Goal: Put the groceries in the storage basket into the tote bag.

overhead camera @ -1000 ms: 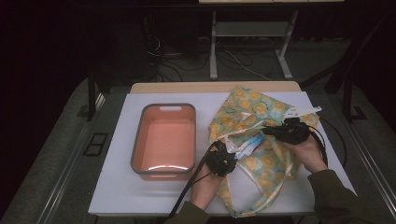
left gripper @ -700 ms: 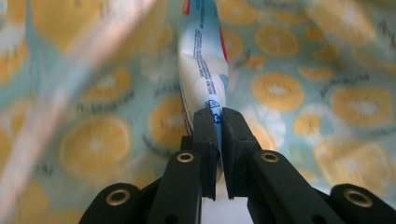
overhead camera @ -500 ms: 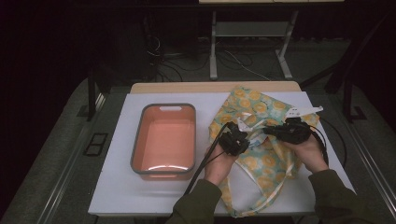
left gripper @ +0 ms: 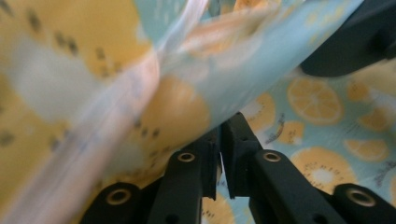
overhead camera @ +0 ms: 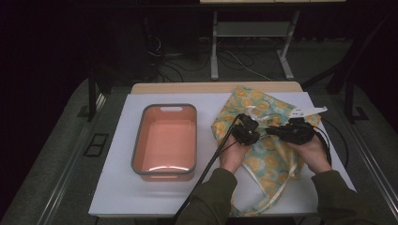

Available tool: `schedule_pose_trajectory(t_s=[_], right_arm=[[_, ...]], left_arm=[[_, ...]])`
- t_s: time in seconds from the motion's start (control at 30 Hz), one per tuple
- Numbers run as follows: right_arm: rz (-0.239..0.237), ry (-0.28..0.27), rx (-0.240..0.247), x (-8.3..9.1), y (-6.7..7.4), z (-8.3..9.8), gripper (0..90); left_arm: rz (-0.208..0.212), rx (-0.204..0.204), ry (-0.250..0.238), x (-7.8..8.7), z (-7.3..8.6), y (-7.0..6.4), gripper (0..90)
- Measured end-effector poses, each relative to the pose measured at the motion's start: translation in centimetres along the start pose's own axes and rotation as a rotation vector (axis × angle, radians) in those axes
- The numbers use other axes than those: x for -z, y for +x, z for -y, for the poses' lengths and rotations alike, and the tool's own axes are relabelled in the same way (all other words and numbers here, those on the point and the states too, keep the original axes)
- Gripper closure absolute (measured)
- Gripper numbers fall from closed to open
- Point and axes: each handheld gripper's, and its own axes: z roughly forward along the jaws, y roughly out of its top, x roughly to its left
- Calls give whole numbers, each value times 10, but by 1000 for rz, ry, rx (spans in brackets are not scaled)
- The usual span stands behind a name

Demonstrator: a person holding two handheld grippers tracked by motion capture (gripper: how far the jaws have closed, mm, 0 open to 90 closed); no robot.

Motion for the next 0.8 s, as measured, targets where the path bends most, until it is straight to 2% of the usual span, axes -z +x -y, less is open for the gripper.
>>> schedule_pose_trajectory(t_s=[0.07,0.13,0.2,0.43,0.57,0.8], right_arm=[[0,0,1,0,0,0,890],[0,2,2,0,0,0,890],[0,0,2,0,0,0,890],[2,8,2,-2,1,0,890],[1,11,2,-2,1,1,890],[-7,38,9,-5,3,4,890]], left_arm=[[-5,4,-19,5,1,2,800],[-5,6,-41,13,3,3,708],[-27,0,-42,21,7,3,641],[-27,-8,-50,50,29,-3,497],[-8,-34,-39,63,44,-12,426],[66,5,-27,75,73,-16,348]])
